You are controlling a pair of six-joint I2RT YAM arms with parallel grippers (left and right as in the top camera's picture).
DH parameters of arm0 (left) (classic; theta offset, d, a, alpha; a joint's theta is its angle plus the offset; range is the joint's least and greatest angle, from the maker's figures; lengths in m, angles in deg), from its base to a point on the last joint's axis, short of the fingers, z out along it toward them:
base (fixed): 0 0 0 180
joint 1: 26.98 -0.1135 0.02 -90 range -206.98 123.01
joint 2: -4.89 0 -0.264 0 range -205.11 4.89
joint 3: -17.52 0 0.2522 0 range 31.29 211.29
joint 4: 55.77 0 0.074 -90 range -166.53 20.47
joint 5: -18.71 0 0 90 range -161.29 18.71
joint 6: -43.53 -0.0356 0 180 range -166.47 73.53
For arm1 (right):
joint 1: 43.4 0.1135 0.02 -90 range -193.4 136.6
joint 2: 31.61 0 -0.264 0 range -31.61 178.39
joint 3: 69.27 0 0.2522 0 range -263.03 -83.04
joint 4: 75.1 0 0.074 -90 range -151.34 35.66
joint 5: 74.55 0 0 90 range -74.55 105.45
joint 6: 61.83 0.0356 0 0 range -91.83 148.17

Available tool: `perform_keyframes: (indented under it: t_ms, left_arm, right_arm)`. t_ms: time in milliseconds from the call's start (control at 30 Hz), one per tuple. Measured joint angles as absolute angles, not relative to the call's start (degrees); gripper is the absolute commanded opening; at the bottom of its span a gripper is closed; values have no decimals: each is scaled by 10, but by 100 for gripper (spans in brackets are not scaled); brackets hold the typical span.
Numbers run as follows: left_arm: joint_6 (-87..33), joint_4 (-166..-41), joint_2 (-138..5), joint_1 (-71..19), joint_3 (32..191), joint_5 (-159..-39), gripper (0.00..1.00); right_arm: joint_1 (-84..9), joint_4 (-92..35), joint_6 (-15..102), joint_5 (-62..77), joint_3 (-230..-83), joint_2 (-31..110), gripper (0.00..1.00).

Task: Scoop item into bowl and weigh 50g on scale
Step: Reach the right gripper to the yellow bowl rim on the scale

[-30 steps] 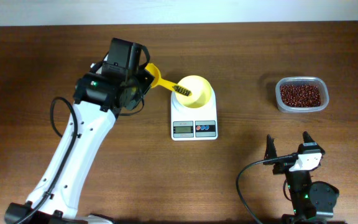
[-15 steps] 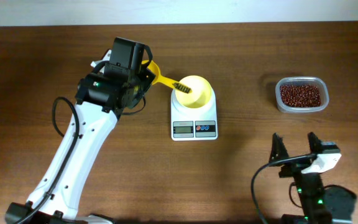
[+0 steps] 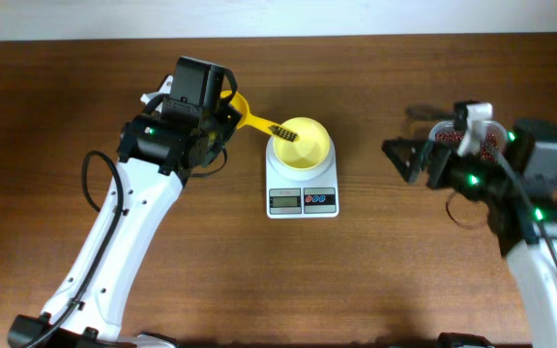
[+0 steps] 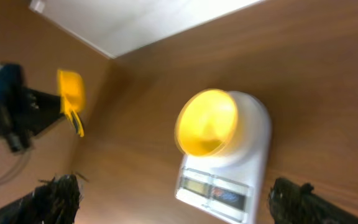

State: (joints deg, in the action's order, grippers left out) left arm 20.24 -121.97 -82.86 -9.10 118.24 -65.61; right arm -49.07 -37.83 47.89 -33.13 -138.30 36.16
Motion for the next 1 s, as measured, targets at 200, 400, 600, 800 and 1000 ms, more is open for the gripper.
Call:
perform_keyframes:
  t_ms: [200, 400, 600, 800, 1000]
  left_arm:
    - [228, -1220, -829, -91, 1182, -654, 0]
    - [274, -1220, -829, -89, 1182, -654, 0]
    - [303, -1220, -830, -56, 1182, -654, 0]
    - [340, -1220, -864, -27, 1182, -655, 0]
    - [359, -1220, -869, -14, 1182, -666, 0]
  right_arm:
    - [-478, -478, 611, -480, -1383, 543, 99]
    - [-360, -624, 644, -515, -1384, 577, 100]
    - [-309, -720, 689, -504, -1384, 577, 100]
    - [-299, -788, 701, -501, -1385, 577, 100]
    - [-299, -810, 700, -500, -1385, 577, 63]
